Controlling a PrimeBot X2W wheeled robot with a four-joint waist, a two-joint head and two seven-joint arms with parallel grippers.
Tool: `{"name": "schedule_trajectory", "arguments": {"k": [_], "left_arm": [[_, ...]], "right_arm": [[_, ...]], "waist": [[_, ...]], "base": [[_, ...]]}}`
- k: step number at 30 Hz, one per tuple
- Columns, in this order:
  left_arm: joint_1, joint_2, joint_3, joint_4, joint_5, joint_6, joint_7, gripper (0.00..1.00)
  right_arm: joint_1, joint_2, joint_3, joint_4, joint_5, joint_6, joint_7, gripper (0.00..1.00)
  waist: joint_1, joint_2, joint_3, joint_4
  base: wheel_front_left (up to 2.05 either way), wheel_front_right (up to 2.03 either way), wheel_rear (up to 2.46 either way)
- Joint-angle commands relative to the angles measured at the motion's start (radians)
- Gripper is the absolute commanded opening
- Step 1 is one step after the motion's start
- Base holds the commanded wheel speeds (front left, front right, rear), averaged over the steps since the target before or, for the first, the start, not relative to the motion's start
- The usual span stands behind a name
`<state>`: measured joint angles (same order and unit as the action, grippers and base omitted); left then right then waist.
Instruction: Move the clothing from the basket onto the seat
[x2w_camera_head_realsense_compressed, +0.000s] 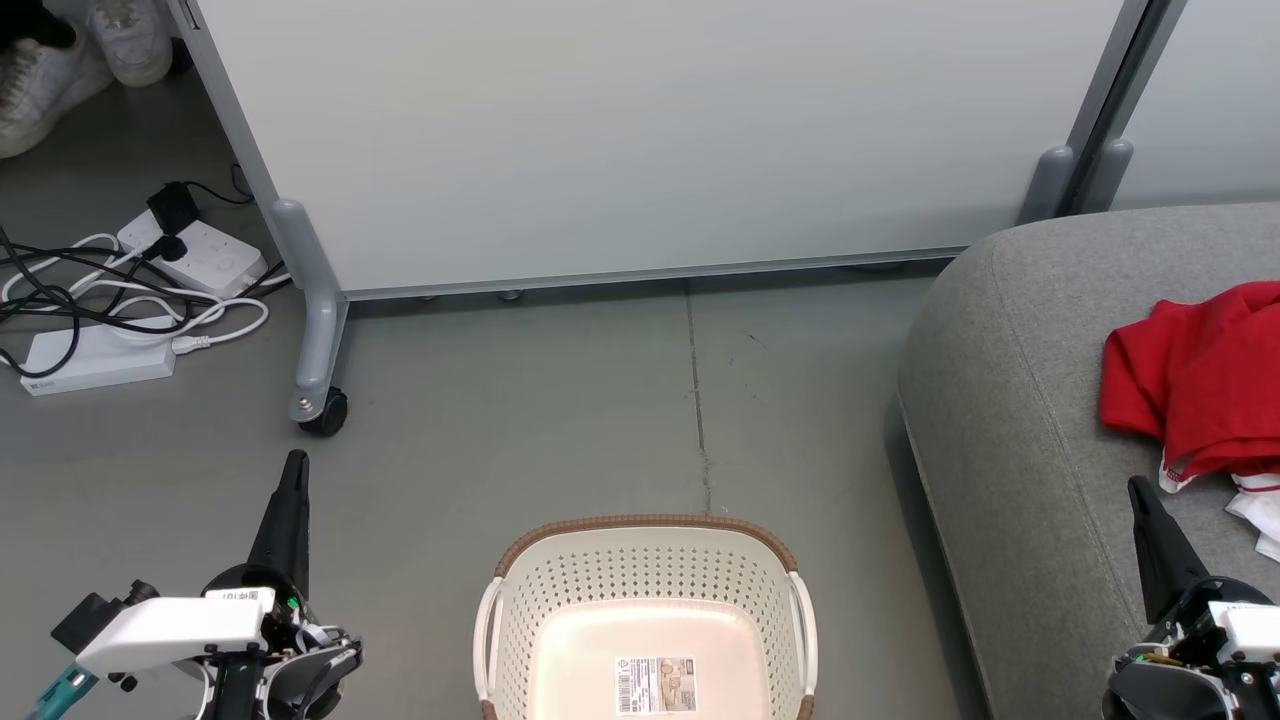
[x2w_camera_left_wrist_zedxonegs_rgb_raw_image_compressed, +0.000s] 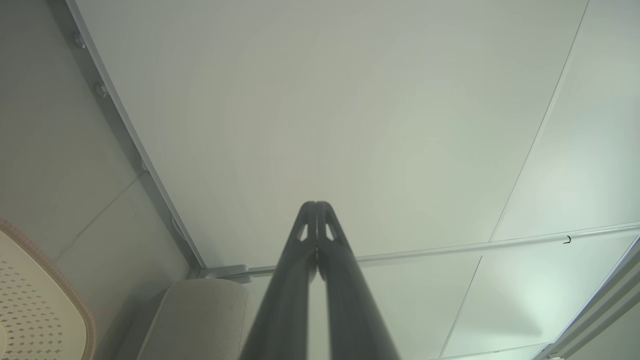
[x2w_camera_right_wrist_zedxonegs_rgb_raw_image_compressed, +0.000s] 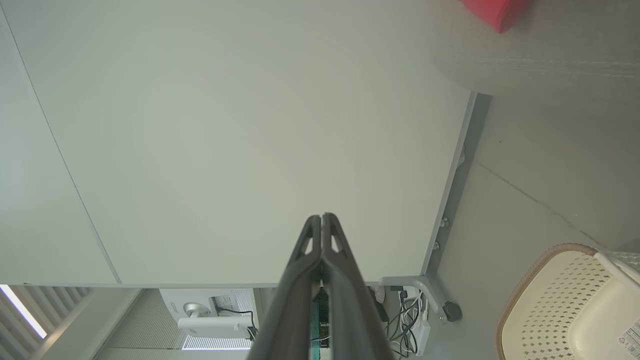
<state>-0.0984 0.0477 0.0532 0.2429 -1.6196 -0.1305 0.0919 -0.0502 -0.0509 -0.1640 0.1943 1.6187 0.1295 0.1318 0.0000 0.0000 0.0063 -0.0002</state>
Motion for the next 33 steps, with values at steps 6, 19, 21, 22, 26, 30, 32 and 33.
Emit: {"name": "schedule_trajectory", "arguments": {"k": [6,19,21,22,26,30,32,33], "left_arm": [[-0.015,0.003,0.005,0.0,0.002,-0.004,0.0,0.0],[-0.015,0.003,0.006,0.0,0.003,-0.004,0.001,0.0],[-0.015,0.003,0.006,0.0,0.003,-0.004,0.001,0.0],[-0.015,0.003,0.006,0.0,0.003,-0.004,0.001,0.0],[-0.015,0.003,0.006,0.0,0.003,-0.004,0.001,0.0],[-0.015,0.003,0.006,0.0,0.003,-0.004,0.001,0.0],[-0.015,0.003,0.006,0.0,0.003,-0.004,0.001,0.0],[-0.015,0.003,0.006,0.0,0.003,-0.004,0.001,0.0]], "right_arm": [[-0.005,-0.003,-0.005,0.0,-0.003,0.002,0.005,0.0],[-0.005,-0.002,-0.006,0.0,-0.004,0.002,0.005,0.0],[-0.005,-0.002,-0.006,0.0,-0.004,0.002,0.005,0.0],[-0.005,-0.002,-0.006,0.0,-0.004,0.002,0.005,0.0],[-0.005,-0.002,-0.006,0.0,-0.004,0.002,0.005,0.0],[-0.005,-0.002,-0.006,0.0,-0.004,0.002,0.006,0.0],[-0.005,-0.002,-0.006,0.0,-0.004,0.002,0.006,0.0],[-0.005,-0.002,-0.006,0.0,-0.004,0.002,0.006,0.0]], "waist": [[0.0,0.0,0.0,0.0],[0.0,0.0,0.0,0.0],[0.0,0.0,0.0,0.0],[0.0,0.0,0.0,0.0],[0.0,0.0,0.0,0.0],[0.0,0.0,0.0,0.0],[0.0,0.0,0.0,0.0],[0.0,0.0,0.0,0.0]], "base": [[0.0,0.0,0.0],[0.0,0.0,0.0],[0.0,0.0,0.0],[0.0,0.0,0.0],[0.0,0.0,0.0],[0.0,0.0,0.0],[0.0,0.0,0.0],[0.0,0.0,0.0]]}}
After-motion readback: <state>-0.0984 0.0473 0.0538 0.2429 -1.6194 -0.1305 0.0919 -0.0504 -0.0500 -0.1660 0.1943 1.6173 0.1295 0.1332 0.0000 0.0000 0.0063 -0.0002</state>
